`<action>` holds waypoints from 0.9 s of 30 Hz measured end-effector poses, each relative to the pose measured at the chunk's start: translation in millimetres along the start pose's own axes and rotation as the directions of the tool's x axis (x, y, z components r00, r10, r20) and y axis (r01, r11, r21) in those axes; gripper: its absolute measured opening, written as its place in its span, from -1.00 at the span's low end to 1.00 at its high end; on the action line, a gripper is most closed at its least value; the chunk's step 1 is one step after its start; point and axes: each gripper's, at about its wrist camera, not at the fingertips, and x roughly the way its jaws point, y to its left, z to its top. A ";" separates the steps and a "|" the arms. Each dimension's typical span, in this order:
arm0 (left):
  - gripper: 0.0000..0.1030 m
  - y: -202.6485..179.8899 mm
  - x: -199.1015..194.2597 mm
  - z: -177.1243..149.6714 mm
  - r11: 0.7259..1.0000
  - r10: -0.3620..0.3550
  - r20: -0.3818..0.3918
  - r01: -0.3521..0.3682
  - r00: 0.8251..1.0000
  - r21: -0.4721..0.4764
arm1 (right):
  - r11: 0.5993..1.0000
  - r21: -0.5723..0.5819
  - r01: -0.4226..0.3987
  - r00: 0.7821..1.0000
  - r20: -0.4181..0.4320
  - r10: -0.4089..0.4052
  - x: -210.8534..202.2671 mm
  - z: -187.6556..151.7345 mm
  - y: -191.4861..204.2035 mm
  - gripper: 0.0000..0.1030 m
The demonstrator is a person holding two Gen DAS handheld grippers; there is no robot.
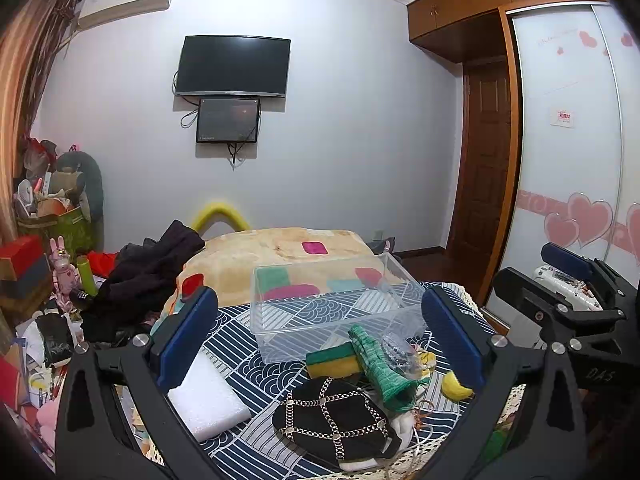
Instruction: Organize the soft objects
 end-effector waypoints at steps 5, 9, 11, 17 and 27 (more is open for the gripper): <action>1.00 -1.4 -1.1 -0.2 1.000 0.000 0.001 0.000 1.000 0.002 | 1.000 0.002 -0.001 1.000 0.001 0.001 0.0 0.2 -0.7 1.00; 1.00 -1.4 -1.5 -0.5 1.000 -0.003 0.001 0.003 1.000 0.000 | 1.000 0.003 -0.001 1.000 0.003 0.001 -0.2 0.6 -1.0 1.00; 1.00 -1.3 -2.3 -0.1 1.000 -0.002 0.002 0.002 1.000 0.000 | 1.000 0.003 -0.001 1.000 0.003 0.001 0.1 0.1 -0.5 1.00; 1.00 -1.0 -2.6 -0.1 1.000 -0.003 0.001 0.003 1.000 -0.002 | 1.000 0.004 -0.001 1.000 0.005 0.001 -0.2 -0.5 -0.6 1.00; 1.00 -1.5 -3.2 0.8 1.000 -0.001 0.002 0.001 1.000 -0.002 | 1.000 0.003 0.000 1.000 0.004 0.000 0.2 -0.7 -0.4 1.00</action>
